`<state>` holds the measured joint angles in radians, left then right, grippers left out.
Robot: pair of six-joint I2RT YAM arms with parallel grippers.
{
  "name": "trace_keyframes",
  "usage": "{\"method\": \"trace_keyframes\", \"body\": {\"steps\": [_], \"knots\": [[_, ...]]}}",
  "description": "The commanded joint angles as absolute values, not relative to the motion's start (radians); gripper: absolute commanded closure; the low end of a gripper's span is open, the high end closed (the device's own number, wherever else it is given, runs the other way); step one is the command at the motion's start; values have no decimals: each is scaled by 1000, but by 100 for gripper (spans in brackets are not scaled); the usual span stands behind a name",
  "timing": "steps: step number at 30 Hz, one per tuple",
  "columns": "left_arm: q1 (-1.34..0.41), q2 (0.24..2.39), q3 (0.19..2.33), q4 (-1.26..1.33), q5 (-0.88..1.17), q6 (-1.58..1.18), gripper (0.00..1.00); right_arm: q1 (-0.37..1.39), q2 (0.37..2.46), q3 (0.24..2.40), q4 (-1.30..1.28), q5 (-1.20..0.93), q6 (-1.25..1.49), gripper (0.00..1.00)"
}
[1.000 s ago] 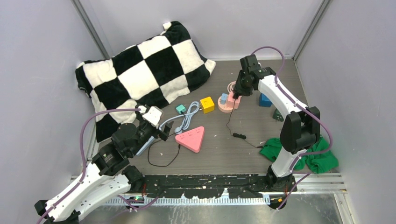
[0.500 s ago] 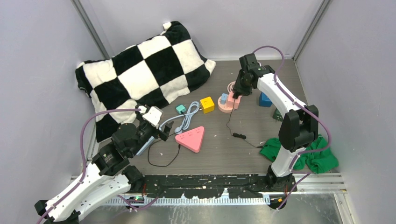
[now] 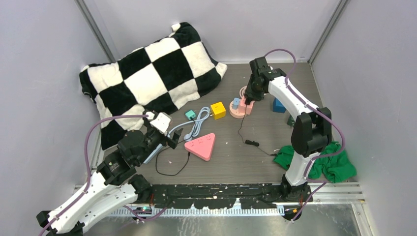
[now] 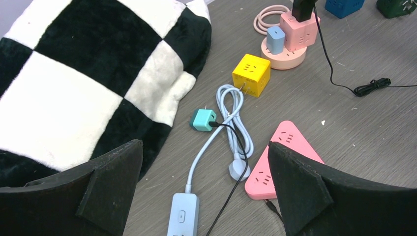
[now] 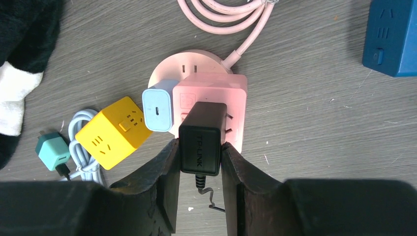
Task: Insert the plug
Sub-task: Insert the plug into the socket.
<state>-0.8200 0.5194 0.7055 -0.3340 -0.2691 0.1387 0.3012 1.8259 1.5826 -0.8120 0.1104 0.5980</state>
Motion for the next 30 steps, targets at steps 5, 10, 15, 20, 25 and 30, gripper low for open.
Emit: {"method": "trace_keyframes", "body": {"steps": [5, 10, 15, 20, 25, 30], "knots": [[-821, 521, 706, -305, -261, 144, 1, 303, 1927, 1457, -856, 149, 578, 99], [-821, 522, 702, -306, -266, 148, 1, 302, 1944, 1460, -850, 143, 575, 99], [-821, 531, 699, -305, -270, 152, 1, 303, 1936, 1580, -920, 176, 565, 86], [-821, 534, 703, -312, -277, 155, 1, 301, 1908, 1742, -1000, 187, 563, 65], [-821, 530, 697, -309, -277, 158, 1, 301, 1878, 1865, -1079, 202, 562, 38], [-821, 543, 699, -313, -272, 157, 0, 301, 1771, 1801, -1054, 175, 565, 14]]}}
